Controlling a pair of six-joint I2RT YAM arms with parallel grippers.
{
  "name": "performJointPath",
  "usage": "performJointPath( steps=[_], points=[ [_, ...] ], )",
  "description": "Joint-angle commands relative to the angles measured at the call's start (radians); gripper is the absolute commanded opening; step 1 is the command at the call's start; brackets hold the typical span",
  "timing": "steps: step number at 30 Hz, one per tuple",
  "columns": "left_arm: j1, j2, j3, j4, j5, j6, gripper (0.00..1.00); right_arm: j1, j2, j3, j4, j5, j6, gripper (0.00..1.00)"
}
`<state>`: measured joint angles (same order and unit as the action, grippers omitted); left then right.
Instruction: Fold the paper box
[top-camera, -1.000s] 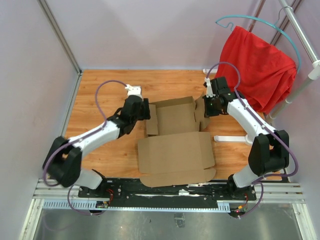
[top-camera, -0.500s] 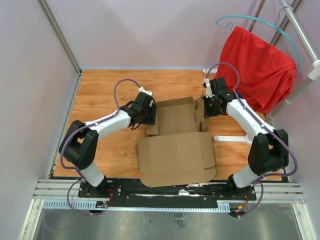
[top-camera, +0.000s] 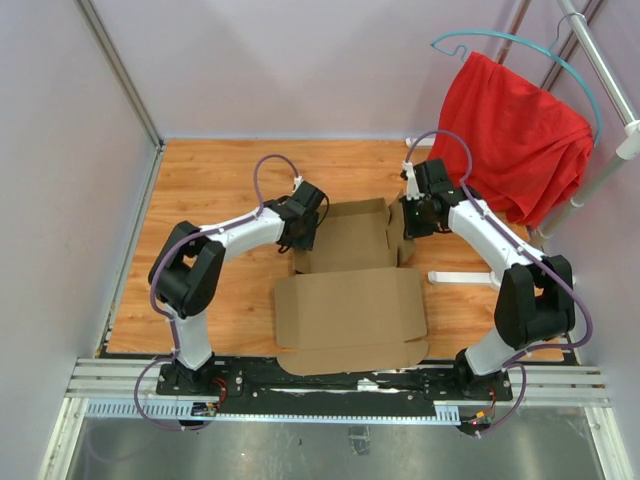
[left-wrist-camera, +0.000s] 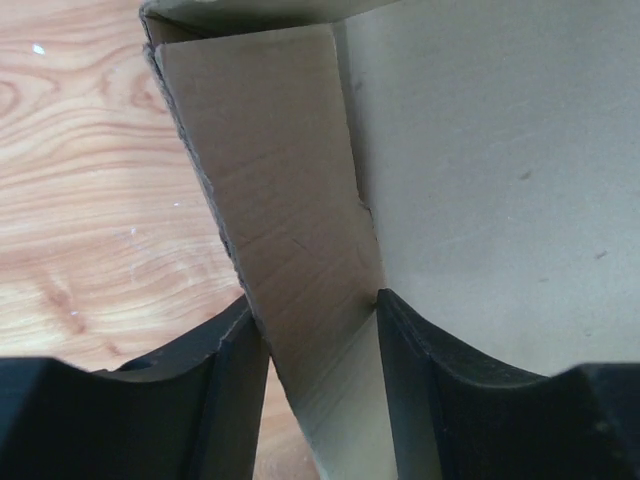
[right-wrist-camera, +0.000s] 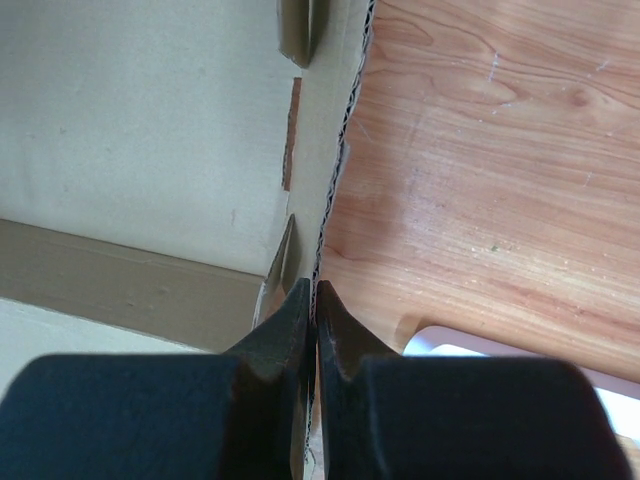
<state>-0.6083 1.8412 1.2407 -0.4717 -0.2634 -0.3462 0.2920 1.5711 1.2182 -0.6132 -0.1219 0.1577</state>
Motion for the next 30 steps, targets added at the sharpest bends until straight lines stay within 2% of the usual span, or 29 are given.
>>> performJointPath(
  steps=[1,3,6,7,15,21,24,26,30],
  points=[
    [-0.050,0.041,0.117,-0.163,-0.203,0.030,0.48,0.035,0.016,-0.007,0.012,0.011,0.011,0.04],
    [-0.057,0.078,0.165,-0.224,-0.257,0.036,0.39,0.041,0.017,-0.011,0.017,0.011,0.012,0.04],
    [-0.065,0.134,0.207,-0.309,-0.345,0.028,0.05,0.042,0.012,-0.020,0.027,0.014,0.016,0.05],
    [-0.065,0.145,0.214,-0.321,-0.364,0.021,0.01,0.042,0.012,-0.022,0.029,0.015,0.015,0.05],
    [-0.067,0.176,0.216,-0.327,-0.396,0.016,0.02,0.043,0.021,-0.029,0.036,0.017,0.013,0.05],
    [-0.067,0.166,0.201,-0.305,-0.359,0.021,0.34,0.043,0.023,-0.032,0.048,-0.001,0.019,0.05],
    [-0.067,0.178,0.196,-0.298,-0.354,0.024,0.38,0.044,0.026,-0.029,0.050,-0.011,0.022,0.05],
    [-0.067,0.181,0.192,-0.292,-0.344,0.023,0.35,0.044,0.029,-0.026,0.049,-0.013,0.023,0.06],
    [-0.067,0.149,0.172,-0.252,-0.314,0.021,0.03,0.043,0.030,-0.027,0.049,-0.009,0.023,0.06]
  ],
)
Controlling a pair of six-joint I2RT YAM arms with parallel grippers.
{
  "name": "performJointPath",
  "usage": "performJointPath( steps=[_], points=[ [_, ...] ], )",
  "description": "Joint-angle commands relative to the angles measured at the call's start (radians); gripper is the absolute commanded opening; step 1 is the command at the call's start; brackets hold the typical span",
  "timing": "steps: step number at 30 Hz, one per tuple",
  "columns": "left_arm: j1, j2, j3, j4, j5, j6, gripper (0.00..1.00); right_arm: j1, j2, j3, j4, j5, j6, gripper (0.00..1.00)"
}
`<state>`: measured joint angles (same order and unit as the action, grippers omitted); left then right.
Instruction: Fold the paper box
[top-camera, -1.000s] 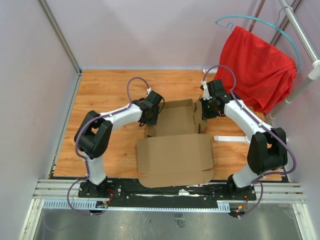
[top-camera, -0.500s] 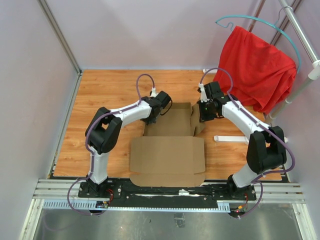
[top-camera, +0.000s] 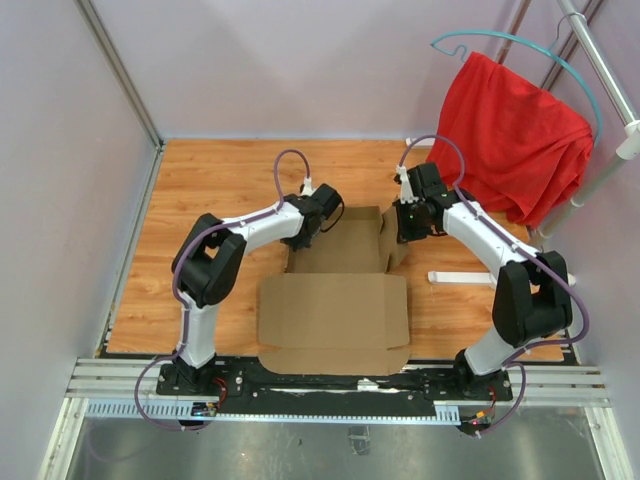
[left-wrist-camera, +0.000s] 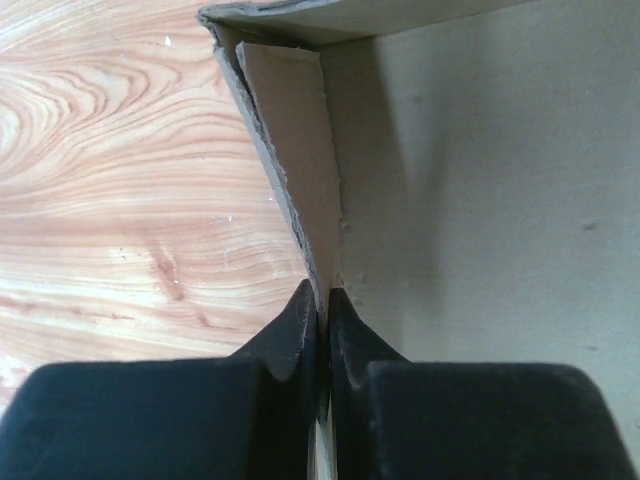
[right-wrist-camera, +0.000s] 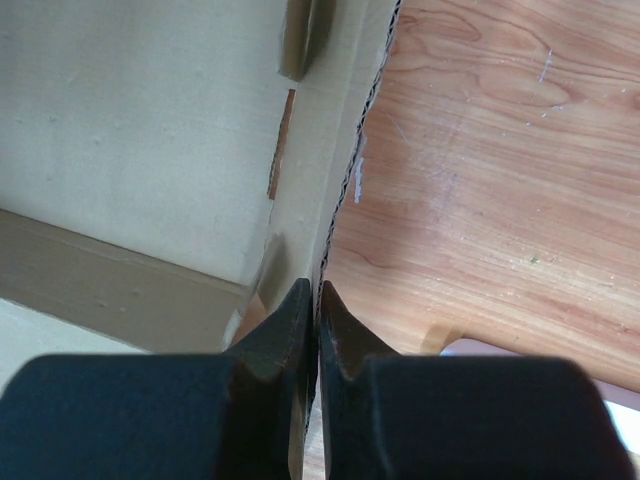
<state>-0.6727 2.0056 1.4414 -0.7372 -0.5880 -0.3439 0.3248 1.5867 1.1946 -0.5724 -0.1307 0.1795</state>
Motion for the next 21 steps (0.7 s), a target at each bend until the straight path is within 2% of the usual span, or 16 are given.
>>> performJointPath(
  steps=[1,2,3,7,10,16,21],
  points=[
    [-0.002,-0.023,-0.030,0.018,0.009,0.018,0.03,0.010,0.016,-0.004,0.008,-0.001,0.002,0.06],
    [-0.002,-0.029,-0.028,0.018,0.008,0.017,0.11,0.010,0.017,-0.004,0.009,0.000,0.002,0.06],
    [-0.002,-0.035,-0.025,0.019,0.012,0.016,0.23,0.011,0.019,-0.003,0.008,0.000,0.003,0.06],
    [-0.002,-0.107,-0.045,0.056,0.033,0.006,0.49,0.010,0.022,-0.001,0.011,0.004,0.004,0.06],
    [-0.001,-0.156,-0.052,0.067,0.023,-0.004,0.57,0.010,0.024,0.003,0.009,0.013,0.003,0.06],
    [-0.001,-0.264,-0.072,0.068,-0.019,-0.035,0.57,0.010,0.043,0.046,-0.024,0.026,-0.017,0.08],
    [-0.001,-0.450,-0.172,0.169,0.075,-0.044,0.57,0.011,0.053,0.099,-0.059,0.027,-0.021,0.05]
  ],
)
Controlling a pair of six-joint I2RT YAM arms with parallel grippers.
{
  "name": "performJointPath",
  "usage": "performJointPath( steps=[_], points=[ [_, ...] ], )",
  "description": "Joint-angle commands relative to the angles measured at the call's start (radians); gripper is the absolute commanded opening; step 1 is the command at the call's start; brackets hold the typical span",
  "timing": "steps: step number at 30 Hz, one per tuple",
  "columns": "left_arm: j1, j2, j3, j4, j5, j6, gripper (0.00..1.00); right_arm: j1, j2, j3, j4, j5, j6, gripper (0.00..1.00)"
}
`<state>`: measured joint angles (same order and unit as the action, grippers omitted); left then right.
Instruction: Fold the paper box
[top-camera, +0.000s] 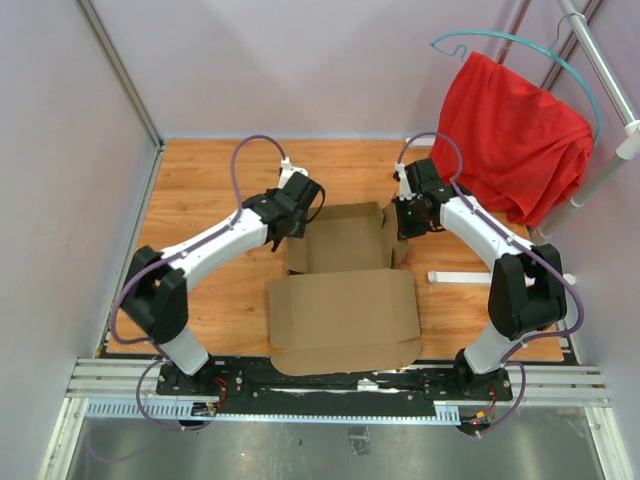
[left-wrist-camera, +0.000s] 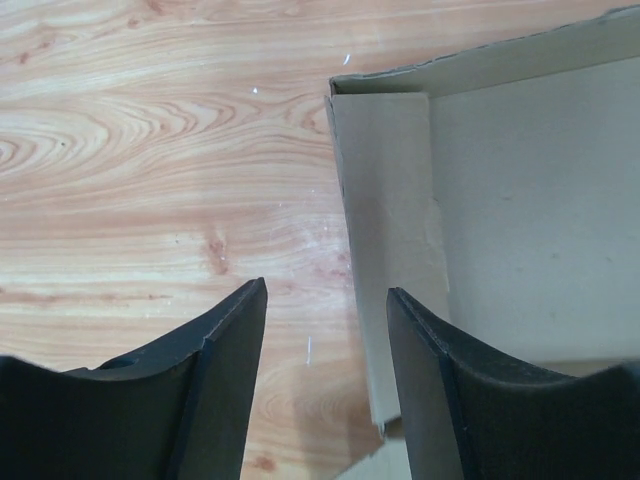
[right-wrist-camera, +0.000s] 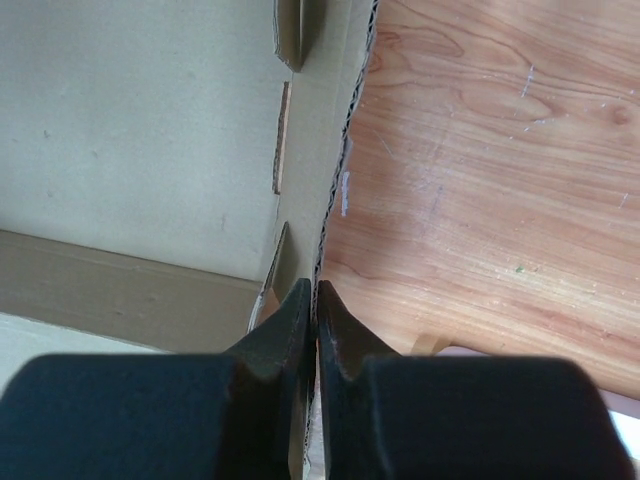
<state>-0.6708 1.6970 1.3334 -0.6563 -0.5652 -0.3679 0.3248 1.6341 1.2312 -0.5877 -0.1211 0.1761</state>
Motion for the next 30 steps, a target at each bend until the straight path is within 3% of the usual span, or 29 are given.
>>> performJointPath(
  steps=[1,7,15,25,30],
  points=[
    [-0.003,-0.180,-0.088,0.122,0.081,-0.019,0.57,0.012,0.005,0.074,-0.054,0.020,-0.018,0.04],
    [-0.003,-0.323,-0.287,0.314,0.266,-0.018,0.54,0.035,0.010,0.147,-0.112,0.018,-0.035,0.02],
    [-0.011,-0.270,-0.394,0.509,0.555,-0.048,0.48,0.127,0.121,0.240,-0.184,0.098,-0.044,0.03],
    [-0.031,-0.215,-0.384,0.544,0.608,-0.057,0.46,0.209,0.195,0.283,-0.198,0.121,-0.037,0.07],
    [-0.036,-0.142,-0.373,0.547,0.603,-0.060,0.45,0.209,0.153,0.239,-0.152,0.034,-0.040,0.21]
  ],
)
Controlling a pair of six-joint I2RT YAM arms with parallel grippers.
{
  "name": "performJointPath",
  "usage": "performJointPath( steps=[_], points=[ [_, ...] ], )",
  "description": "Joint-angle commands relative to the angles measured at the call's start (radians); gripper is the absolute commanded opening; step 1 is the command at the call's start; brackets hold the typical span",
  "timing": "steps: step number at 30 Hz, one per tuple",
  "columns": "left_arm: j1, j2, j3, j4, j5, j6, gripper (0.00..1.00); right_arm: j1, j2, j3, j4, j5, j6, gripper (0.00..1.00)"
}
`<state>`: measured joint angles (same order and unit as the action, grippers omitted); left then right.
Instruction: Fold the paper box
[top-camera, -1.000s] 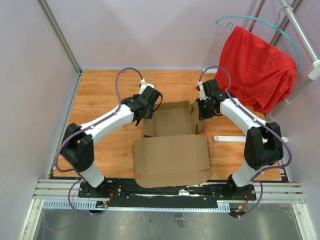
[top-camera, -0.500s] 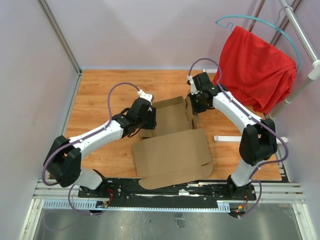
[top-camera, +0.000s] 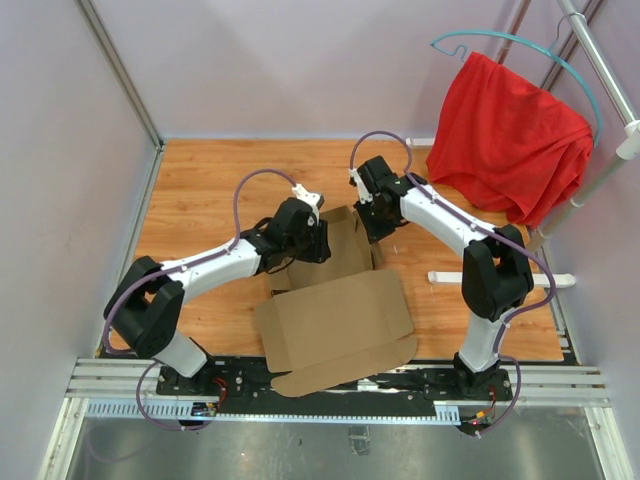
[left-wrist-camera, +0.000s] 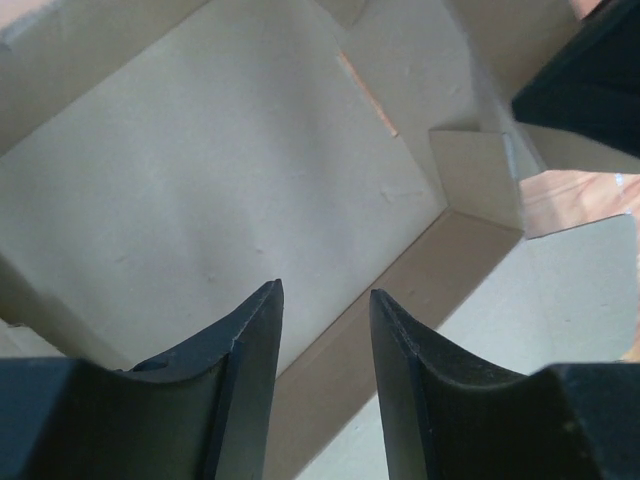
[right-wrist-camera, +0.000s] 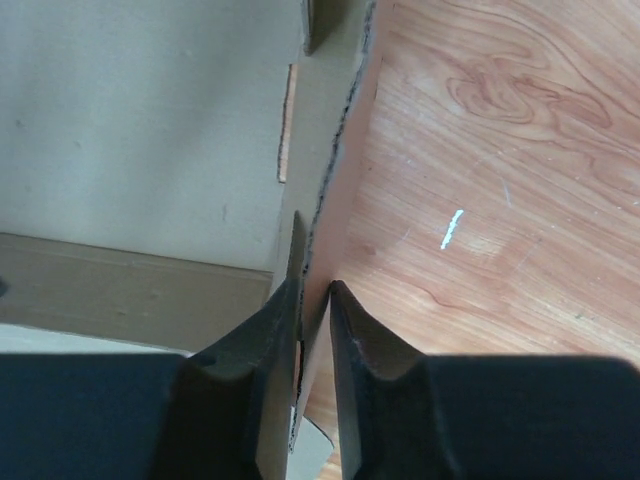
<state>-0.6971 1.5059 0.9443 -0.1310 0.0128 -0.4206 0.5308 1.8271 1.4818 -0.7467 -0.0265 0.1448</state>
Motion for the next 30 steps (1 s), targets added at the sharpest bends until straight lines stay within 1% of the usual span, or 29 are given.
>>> performJointPath(
  steps=[1,7,13,19,26,30],
  points=[
    [-0.010,0.056,0.016,0.024,0.024,-0.009,0.45,0.003,-0.050,-0.019,0.015,-0.084,-0.012,0.23],
    [-0.010,0.084,0.004,0.039,-0.001,-0.018,0.44,0.002,-0.061,-0.043,0.055,-0.201,-0.039,0.35],
    [-0.010,0.099,-0.016,0.055,-0.010,-0.026,0.44,-0.006,-0.065,-0.075,0.113,-0.317,-0.034,0.40],
    [-0.010,0.114,-0.041,0.074,-0.025,-0.038,0.43,-0.028,-0.065,-0.110,0.175,-0.452,-0.013,0.41],
    [-0.010,0.070,-0.057,0.080,-0.064,-0.048,0.42,-0.038,-0.042,-0.138,0.238,-0.524,0.018,0.44],
    [-0.010,0.036,-0.062,0.080,-0.074,-0.051,0.41,-0.042,-0.053,-0.164,0.272,-0.508,0.031,0.49]
  ],
)
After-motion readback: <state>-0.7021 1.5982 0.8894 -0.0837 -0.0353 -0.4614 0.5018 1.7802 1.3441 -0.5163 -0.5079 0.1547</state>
